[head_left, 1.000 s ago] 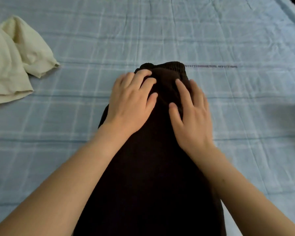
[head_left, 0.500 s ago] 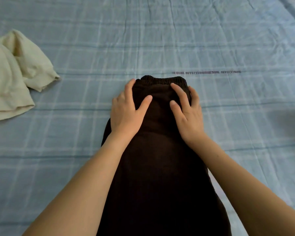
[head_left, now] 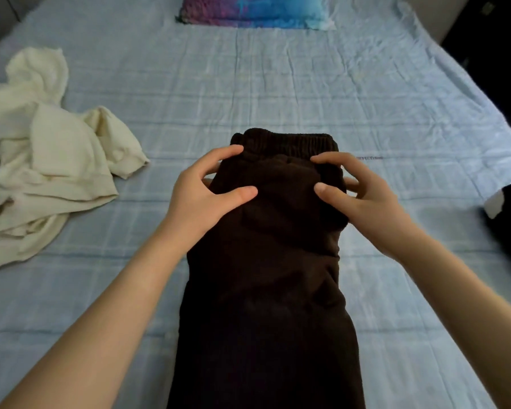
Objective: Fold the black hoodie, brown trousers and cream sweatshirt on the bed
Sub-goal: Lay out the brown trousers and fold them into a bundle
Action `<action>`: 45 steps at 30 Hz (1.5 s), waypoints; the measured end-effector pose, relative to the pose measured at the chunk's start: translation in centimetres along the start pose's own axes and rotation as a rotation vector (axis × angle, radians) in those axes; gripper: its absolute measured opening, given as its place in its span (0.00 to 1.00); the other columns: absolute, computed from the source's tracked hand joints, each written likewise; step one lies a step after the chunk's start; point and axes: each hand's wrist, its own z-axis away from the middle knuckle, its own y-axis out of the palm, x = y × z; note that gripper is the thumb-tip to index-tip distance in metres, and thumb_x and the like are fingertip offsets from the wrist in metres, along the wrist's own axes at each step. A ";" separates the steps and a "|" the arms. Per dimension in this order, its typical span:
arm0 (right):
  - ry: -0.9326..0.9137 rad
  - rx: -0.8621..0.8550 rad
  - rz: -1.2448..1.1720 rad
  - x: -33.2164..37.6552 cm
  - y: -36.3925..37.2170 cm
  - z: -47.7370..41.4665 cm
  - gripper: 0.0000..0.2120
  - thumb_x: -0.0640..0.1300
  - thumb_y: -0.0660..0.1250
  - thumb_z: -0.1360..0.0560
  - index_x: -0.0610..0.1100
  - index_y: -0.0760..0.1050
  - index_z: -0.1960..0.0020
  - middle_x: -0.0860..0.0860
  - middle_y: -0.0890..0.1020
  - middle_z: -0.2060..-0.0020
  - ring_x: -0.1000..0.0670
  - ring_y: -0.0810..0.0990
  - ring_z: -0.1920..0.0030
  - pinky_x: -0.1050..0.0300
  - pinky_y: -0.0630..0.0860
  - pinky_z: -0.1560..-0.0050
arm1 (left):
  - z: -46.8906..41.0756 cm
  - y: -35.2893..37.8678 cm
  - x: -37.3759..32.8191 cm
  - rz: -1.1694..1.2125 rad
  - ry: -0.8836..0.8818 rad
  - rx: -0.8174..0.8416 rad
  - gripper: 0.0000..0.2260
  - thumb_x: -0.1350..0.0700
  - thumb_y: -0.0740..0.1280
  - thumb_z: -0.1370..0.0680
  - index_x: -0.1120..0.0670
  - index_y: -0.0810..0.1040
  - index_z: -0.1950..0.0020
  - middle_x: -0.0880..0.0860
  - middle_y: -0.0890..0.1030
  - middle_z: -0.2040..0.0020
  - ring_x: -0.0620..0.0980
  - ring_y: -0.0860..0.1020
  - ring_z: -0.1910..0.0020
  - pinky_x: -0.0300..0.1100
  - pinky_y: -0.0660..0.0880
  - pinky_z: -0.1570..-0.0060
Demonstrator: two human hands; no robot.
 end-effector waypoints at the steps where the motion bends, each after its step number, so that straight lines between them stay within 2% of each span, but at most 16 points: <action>1: -0.018 0.007 -0.006 1.1 -0.1 1.3 0.14 0.43 0.70 0.21 0.60 0.78 0.40 0.60 0.82 0.47 0.53 0.82 0.43 0.62 0.82 0.54 | 1.4 -0.5 -1.1 0.007 0.021 -0.010 0.26 0.52 0.80 0.33 0.35 0.78 0.39 0.35 0.81 0.44 0.37 0.80 0.46 0.31 0.76 0.49; 3: -0.030 0.026 -0.033 3.1 0.0 4.3 0.14 0.43 0.69 0.20 0.59 0.78 0.39 0.58 0.83 0.47 0.54 0.82 0.43 0.64 0.81 0.56 | 4.7 -1.4 -3.2 -0.001 0.050 -0.022 0.27 0.49 0.80 0.34 0.34 0.77 0.38 0.31 0.79 0.43 0.33 0.80 0.48 0.25 0.74 0.53; 5: -0.005 0.060 -0.068 4.0 0.4 7.7 0.14 0.42 0.69 0.20 0.58 0.78 0.38 0.55 0.83 0.47 0.54 0.83 0.45 0.62 0.82 0.56 | 8.3 -2.1 -4.2 -0.030 0.043 -0.015 0.27 0.44 0.78 0.36 0.32 0.76 0.38 0.30 0.78 0.42 0.33 0.79 0.47 0.26 0.74 0.51; 10: 0.180 0.111 -0.083 1.3 3.7 16.6 0.15 0.39 0.68 0.20 0.56 0.78 0.38 0.53 0.83 0.51 0.54 0.84 0.52 0.62 0.81 0.55 | 18.1 -1.8 -0.8 -0.116 -0.123 0.041 0.29 0.45 0.80 0.36 0.30 0.76 0.38 0.38 0.80 0.41 0.38 0.78 0.40 0.45 0.74 0.36; 12: 0.242 0.109 -0.085 -0.7 5.4 19.4 0.15 0.37 0.67 0.20 0.55 0.79 0.40 0.57 0.82 0.54 0.59 0.82 0.56 0.65 0.79 0.57 | 21.6 -0.8 1.4 -0.164 -0.153 0.019 0.30 0.48 0.81 0.35 0.27 0.75 0.39 0.36 0.77 0.39 0.31 0.72 0.37 0.37 0.70 0.33; 15: 0.266 0.077 -0.104 -2.2 6.6 21.5 0.16 0.36 0.67 0.20 0.56 0.79 0.41 0.60 0.82 0.52 0.59 0.83 0.56 0.65 0.79 0.56 | 24.1 0.4 3.1 -0.235 -0.148 -0.049 0.31 0.47 0.80 0.34 0.22 0.71 0.40 0.28 0.68 0.39 0.21 0.63 0.37 0.19 0.59 0.39; 20: 0.212 0.050 -0.079 -1.8 6.4 21.7 0.17 0.36 0.67 0.20 0.57 0.79 0.41 0.61 0.82 0.50 0.59 0.83 0.54 0.66 0.79 0.55 | 24.2 0.5 2.9 -0.215 -0.142 -0.050 0.30 0.47 0.79 0.33 0.26 0.71 0.37 0.29 0.69 0.39 0.22 0.64 0.37 0.18 0.60 0.41; 23: 0.182 0.054 -0.068 -1.5 6.3 22.1 0.17 0.36 0.68 0.20 0.57 0.79 0.41 0.59 0.82 0.51 0.58 0.82 0.52 0.65 0.79 0.54 | 24.7 -0.2 2.2 -0.189 -0.129 0.007 0.30 0.44 0.77 0.33 0.26 0.70 0.35 0.32 0.70 0.37 0.26 0.65 0.34 0.23 0.62 0.38; 26: 0.123 0.051 0.034 -1.4 6.5 23.2 0.18 0.37 0.67 0.20 0.59 0.78 0.39 0.59 0.80 0.47 0.53 0.81 0.45 0.58 0.79 0.46 | 26.1 -0.9 1.9 -0.109 -0.185 0.072 0.28 0.40 0.72 0.32 0.25 0.69 0.35 0.31 0.68 0.32 0.28 0.60 0.29 0.37 0.60 0.29; 29: -0.033 0.038 0.261 -0.6 6.9 24.6 0.24 0.38 0.66 0.20 0.67 0.71 0.38 0.61 0.77 0.45 0.56 0.78 0.43 0.67 0.73 0.44 | 27.7 -1.1 1.9 -0.067 -0.203 0.089 0.27 0.42 0.71 0.29 0.28 0.69 0.32 0.40 0.70 0.28 0.35 0.61 0.26 0.48 0.60 0.25; 32: -0.013 0.007 0.041 1.5 7.1 24.7 0.26 0.46 0.71 0.23 0.65 0.64 0.33 0.57 0.82 0.47 0.52 0.83 0.47 0.62 0.80 0.50 | 28.3 -1.5 2.1 -0.030 -0.193 0.085 0.27 0.50 0.73 0.25 0.33 0.70 0.30 0.46 0.72 0.29 0.45 0.66 0.26 0.54 0.63 0.26; 35: 0.130 -0.025 -0.086 3.4 6.9 22.9 0.34 0.56 0.71 0.26 0.65 0.58 0.26 0.54 0.85 0.50 0.53 0.86 0.53 0.65 0.80 0.55 | 28.3 -1.7 2.0 -0.015 -0.199 0.106 0.27 0.51 0.73 0.25 0.32 0.70 0.30 0.46 0.71 0.28 0.46 0.66 0.26 0.54 0.63 0.26; 37: 0.178 0.026 -0.048 4.1 7.0 21.6 0.26 0.56 0.68 0.22 0.61 0.66 0.26 0.59 0.85 0.53 0.58 0.85 0.53 0.70 0.78 0.58 | 28.3 -1.7 1.4 0.009 -0.198 0.130 0.26 0.51 0.74 0.25 0.31 0.71 0.31 0.46 0.71 0.28 0.46 0.66 0.26 0.54 0.63 0.26; 40: 0.176 0.062 -0.083 4.4 7.2 21.0 0.12 0.51 0.66 0.19 0.56 0.78 0.37 0.60 0.86 0.51 0.59 0.85 0.49 0.71 0.78 0.55 | 27.7 -2.3 -0.2 0.038 -0.194 0.105 0.24 0.43 0.74 0.30 0.30 0.71 0.37 0.40 0.66 0.29 0.43 0.65 0.27 0.46 0.65 0.27; 42: 0.147 0.078 -0.103 4.5 7.2 21.3 0.09 0.50 0.66 0.20 0.59 0.80 0.41 0.60 0.86 0.51 0.60 0.85 0.50 0.71 0.78 0.55 | 26.8 -2.9 -1.6 0.081 -0.193 0.050 0.27 0.40 0.74 0.34 0.28 0.66 0.39 0.36 0.65 0.30 0.38 0.64 0.28 0.39 0.65 0.31; 45: 0.124 0.106 -0.099 4.7 7.1 21.8 0.11 0.53 0.67 0.24 0.65 0.81 0.44 0.59 0.86 0.50 0.59 0.85 0.49 0.70 0.78 0.54 | 24.9 -3.6 -3.4 0.073 -0.176 0.035 0.37 0.36 0.73 0.34 0.30 0.59 0.30 0.36 0.65 0.26 0.35 0.61 0.27 0.34 0.61 0.33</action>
